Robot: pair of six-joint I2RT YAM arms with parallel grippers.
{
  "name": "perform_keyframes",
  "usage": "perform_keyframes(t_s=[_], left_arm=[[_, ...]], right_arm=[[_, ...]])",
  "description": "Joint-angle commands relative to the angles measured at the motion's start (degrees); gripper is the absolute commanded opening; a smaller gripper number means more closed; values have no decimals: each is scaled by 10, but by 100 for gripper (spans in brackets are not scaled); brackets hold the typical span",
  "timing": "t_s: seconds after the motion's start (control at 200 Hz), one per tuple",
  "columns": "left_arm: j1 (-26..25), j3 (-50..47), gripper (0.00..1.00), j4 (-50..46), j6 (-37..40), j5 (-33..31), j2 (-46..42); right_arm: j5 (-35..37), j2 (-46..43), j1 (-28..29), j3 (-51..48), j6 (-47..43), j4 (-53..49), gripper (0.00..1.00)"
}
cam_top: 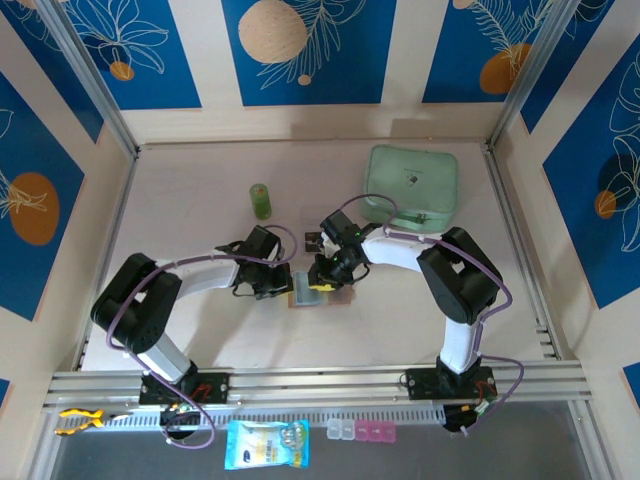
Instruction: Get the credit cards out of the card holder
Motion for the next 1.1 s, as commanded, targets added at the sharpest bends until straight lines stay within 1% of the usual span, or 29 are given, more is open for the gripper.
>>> perform_keyframes(t_s=[0.0, 0.36, 0.605, 0.7, 0.915, 1.095], left_arm=[[-4, 5, 4, -31, 12, -16, -1], [-5, 25, 5, -53, 15, -24, -27], [-5, 32, 6, -43, 5, -6, -46], [-7, 31, 9, -30, -5, 7, -49], [-23, 37, 19, -1, -28, 26, -46], [-30, 39, 25, 20, -39, 34, -27]], right_arm=[[8, -13, 0, -4, -8, -19, 27], [-3, -20, -7, -20, -3, -2, 27], [-38, -27, -19, -53, 6, 45, 27], [-51, -30, -27, -67, 13, 65, 27], [-81, -40, -42, -93, 26, 105, 27], [-101, -41, -51, -109, 36, 131, 27]])
